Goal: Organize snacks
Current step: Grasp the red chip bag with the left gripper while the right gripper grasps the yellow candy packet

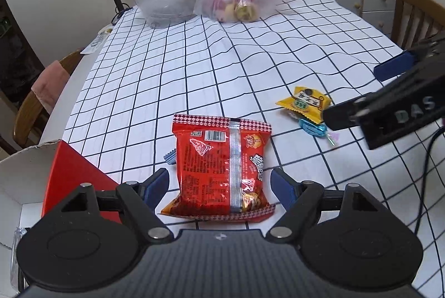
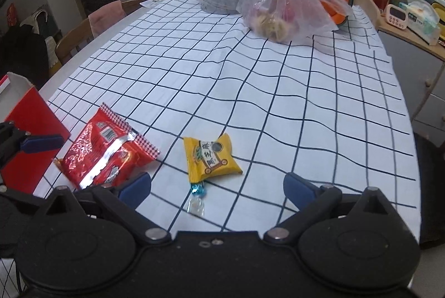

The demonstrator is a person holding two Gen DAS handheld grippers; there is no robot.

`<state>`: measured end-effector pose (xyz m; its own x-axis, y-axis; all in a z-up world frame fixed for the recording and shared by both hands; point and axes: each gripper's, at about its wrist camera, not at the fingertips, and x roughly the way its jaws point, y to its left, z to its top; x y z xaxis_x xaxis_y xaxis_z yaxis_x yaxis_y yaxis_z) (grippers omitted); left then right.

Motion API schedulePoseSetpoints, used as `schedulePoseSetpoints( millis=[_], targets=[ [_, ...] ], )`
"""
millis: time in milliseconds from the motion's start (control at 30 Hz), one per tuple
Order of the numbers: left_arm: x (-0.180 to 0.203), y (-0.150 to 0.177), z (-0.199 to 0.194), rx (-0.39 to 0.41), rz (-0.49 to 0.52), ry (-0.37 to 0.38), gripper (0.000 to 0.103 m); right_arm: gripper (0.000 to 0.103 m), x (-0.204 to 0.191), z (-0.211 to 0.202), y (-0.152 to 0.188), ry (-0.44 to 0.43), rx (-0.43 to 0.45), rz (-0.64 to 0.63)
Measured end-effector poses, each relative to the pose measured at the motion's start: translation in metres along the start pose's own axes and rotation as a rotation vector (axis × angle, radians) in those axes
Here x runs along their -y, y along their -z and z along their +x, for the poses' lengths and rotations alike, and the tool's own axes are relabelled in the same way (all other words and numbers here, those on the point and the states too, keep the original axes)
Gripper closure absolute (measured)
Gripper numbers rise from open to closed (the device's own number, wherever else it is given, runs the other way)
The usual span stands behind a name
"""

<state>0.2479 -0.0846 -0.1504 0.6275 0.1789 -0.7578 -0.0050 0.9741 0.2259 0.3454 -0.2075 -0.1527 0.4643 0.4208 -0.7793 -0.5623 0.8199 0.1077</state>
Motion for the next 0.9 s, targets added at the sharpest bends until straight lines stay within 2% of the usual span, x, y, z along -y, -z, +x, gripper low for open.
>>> schedulePoseSetpoints(
  millis=[300,400,600,800,867,900],
  targets=[
    [0.002,-0.003,0.016,-0.024,0.011,-0.005,0.023,0.009,0.001,0.037,-0.009,-0.020,-0.018,-0.005],
    [0.005,-0.003,0.020,-0.023,0.030,-0.011,0.023,0.016,0.003,0.047,-0.009,-0.024,-0.026,0.008],
    [0.005,-0.004,0.026,-0.033,0.035,-0.016,0.023,0.022,0.005,0.053,-0.009,-0.022,-0.011,0.015],
    [0.005,-0.004,0.028,-0.046,0.035,-0.022,0.023,0.044,0.004,0.052,-0.009,-0.024,0.006,0.007],
    [0.006,-0.005,0.028,-0.043,0.040,-0.028,0.027,0.054,0.003,0.051,-0.008,-0.020,0.010,0.004],
    [0.006,-0.005,0.027,-0.045,0.038,-0.027,0.027,0.055,0.003,0.050,-0.008,-0.022,0.012,0.003]
  ],
)
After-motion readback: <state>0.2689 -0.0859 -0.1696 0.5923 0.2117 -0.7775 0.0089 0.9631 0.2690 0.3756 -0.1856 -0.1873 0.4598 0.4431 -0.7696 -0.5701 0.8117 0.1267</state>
